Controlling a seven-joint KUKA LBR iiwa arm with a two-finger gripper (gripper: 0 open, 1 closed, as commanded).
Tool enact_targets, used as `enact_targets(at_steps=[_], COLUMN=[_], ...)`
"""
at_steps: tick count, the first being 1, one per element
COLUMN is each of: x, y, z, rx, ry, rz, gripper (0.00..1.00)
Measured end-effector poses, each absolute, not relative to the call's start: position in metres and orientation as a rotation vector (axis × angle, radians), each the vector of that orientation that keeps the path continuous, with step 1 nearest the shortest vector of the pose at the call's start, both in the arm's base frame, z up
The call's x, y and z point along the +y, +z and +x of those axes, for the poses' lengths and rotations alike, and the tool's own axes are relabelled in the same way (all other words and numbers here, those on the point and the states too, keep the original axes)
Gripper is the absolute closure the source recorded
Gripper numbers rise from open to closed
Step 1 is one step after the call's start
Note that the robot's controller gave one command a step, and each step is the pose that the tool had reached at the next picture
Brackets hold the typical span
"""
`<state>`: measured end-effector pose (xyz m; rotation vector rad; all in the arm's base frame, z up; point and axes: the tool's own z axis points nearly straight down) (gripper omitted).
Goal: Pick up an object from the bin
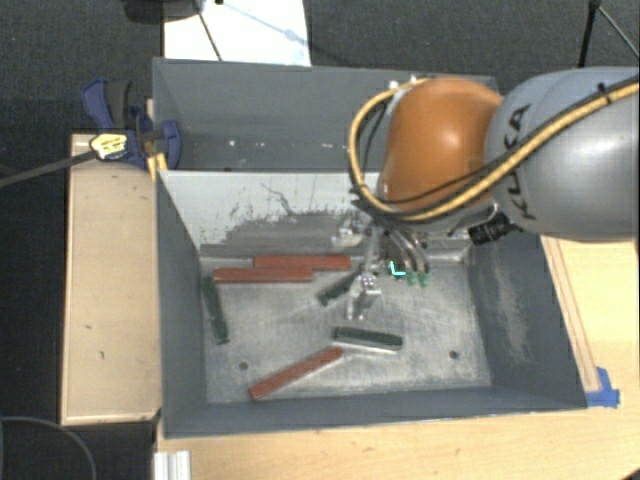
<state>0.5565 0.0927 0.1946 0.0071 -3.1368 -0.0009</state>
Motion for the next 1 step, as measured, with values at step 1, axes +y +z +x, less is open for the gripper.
enact_targets(at_steps=[1], x=[0.0923], y=[0.1982], z=[0.5582], rx=[-3.144], ry=[-0.002], rz=[0.004], gripper=[0.00])
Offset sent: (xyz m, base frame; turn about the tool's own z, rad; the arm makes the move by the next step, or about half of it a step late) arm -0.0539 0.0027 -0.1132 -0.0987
